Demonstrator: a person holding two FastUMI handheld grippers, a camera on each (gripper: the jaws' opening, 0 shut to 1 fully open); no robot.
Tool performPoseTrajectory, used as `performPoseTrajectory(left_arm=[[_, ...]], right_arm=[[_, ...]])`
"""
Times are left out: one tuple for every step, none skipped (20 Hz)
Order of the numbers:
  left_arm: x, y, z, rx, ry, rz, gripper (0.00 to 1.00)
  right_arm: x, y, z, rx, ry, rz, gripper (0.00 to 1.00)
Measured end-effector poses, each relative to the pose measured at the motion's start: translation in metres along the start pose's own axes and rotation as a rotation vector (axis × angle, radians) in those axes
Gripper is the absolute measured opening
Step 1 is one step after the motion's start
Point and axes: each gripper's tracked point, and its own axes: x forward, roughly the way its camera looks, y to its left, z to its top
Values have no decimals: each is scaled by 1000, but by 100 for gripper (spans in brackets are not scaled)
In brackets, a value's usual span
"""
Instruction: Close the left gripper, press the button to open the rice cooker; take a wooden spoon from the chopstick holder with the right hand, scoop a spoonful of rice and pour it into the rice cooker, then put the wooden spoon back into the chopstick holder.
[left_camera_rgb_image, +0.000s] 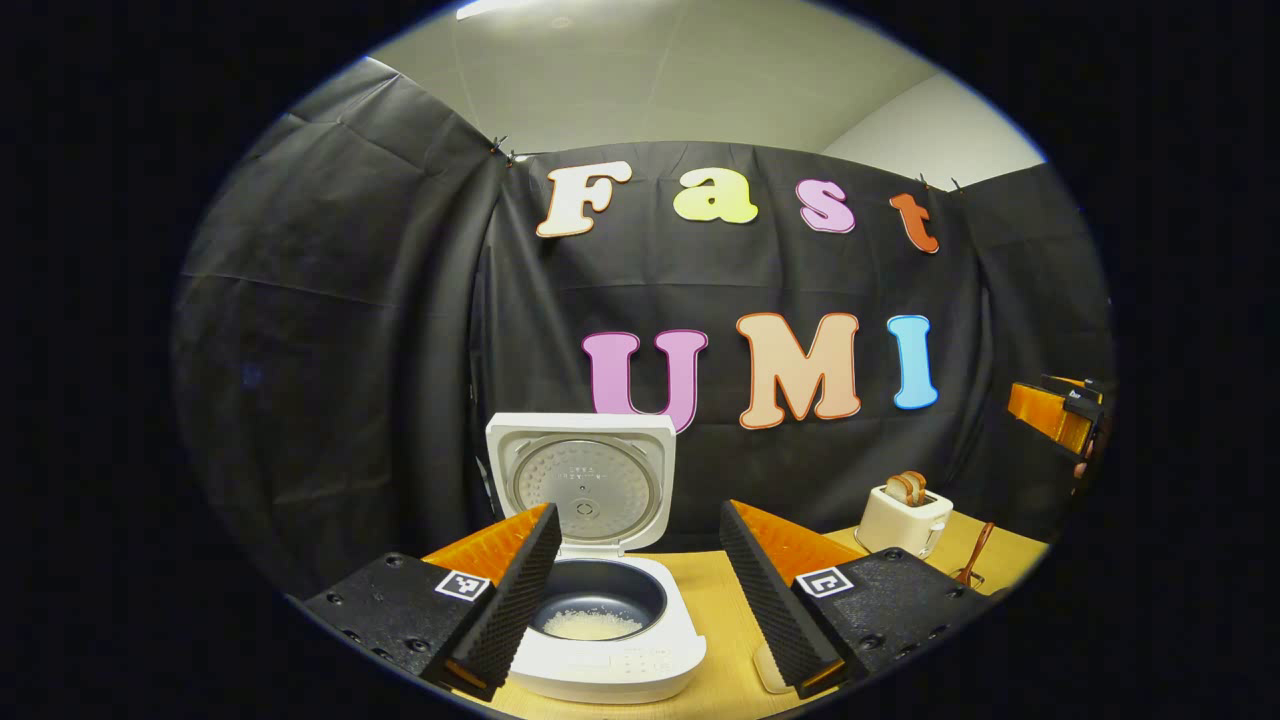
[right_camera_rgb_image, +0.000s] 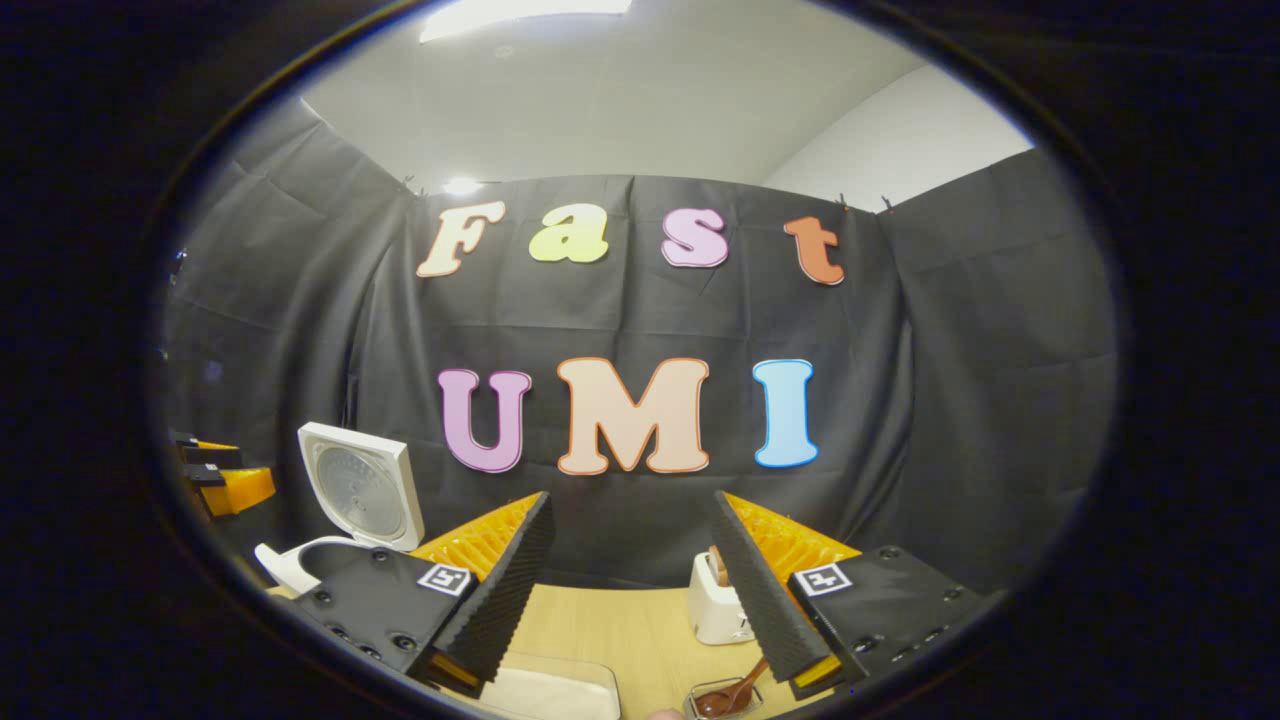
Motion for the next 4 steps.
performPoseTrajectory(left_arm=[[0, 0, 1, -1, -1, 0, 94], [-1, 1, 0, 0, -1, 4, 94], [-1, 2, 1, 1, -2, 6, 94], [-1, 0, 1, 0, -5, 5, 94]], right_arm=[[0, 0, -1, 0, 1, 2, 100], [-1, 0, 0, 0, 0, 2, 100], [-1, 1, 0, 0, -1, 2, 100], [-1, 1, 1, 2, -3, 3, 100]])
